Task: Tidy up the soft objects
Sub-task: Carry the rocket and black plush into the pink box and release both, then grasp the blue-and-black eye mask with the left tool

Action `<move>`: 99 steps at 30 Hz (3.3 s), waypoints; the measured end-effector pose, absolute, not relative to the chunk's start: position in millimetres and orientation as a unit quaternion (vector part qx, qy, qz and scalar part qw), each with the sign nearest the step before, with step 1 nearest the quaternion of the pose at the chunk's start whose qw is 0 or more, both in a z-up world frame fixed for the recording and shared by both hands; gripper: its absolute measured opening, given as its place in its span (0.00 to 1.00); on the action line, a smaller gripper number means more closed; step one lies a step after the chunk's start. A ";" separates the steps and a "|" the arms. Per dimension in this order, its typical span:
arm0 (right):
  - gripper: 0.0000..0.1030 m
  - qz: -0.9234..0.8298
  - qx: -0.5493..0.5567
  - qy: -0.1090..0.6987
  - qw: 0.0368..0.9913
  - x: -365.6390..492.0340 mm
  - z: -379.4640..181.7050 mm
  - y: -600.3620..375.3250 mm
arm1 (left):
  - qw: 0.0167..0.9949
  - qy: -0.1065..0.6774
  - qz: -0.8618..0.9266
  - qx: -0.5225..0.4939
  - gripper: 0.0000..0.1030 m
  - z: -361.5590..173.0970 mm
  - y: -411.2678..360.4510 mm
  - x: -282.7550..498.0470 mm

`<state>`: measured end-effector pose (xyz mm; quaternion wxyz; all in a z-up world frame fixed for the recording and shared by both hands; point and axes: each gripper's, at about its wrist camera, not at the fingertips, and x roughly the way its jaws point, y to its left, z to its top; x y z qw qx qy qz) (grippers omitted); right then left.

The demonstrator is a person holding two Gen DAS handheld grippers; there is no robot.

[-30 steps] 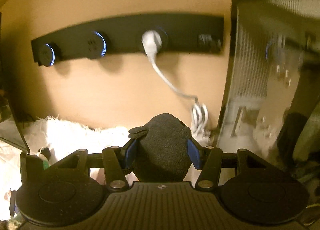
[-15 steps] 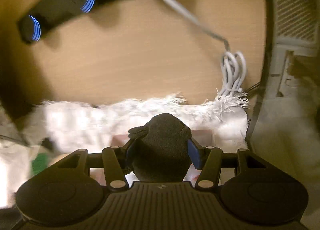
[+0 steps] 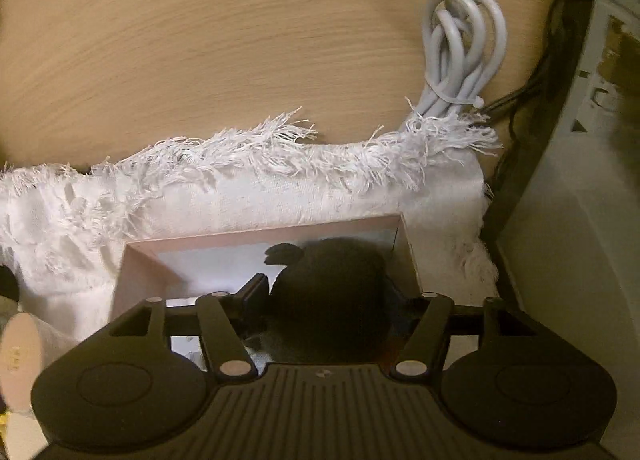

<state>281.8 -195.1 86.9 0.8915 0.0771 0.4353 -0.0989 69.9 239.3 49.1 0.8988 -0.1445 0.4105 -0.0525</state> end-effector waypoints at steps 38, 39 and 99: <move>0.83 0.071 -0.133 0.413 0.898 51.9 47.1 -42.0 | 0.864 0.410 -0.270 -0.116 0.33 49.7 181.5 84.7; 0.83 0.076 -0.125 0.411 0.900 50.2 47.8 -43.8 | 0.869 0.408 -0.254 -0.115 0.33 49.8 183.5 83.9; 0.96 0.045 -0.042 0.421 0.905 41.4 7.6 -36.1 | 0.888 0.328 -0.228 -0.227 0.39 21.6 181.0 137.4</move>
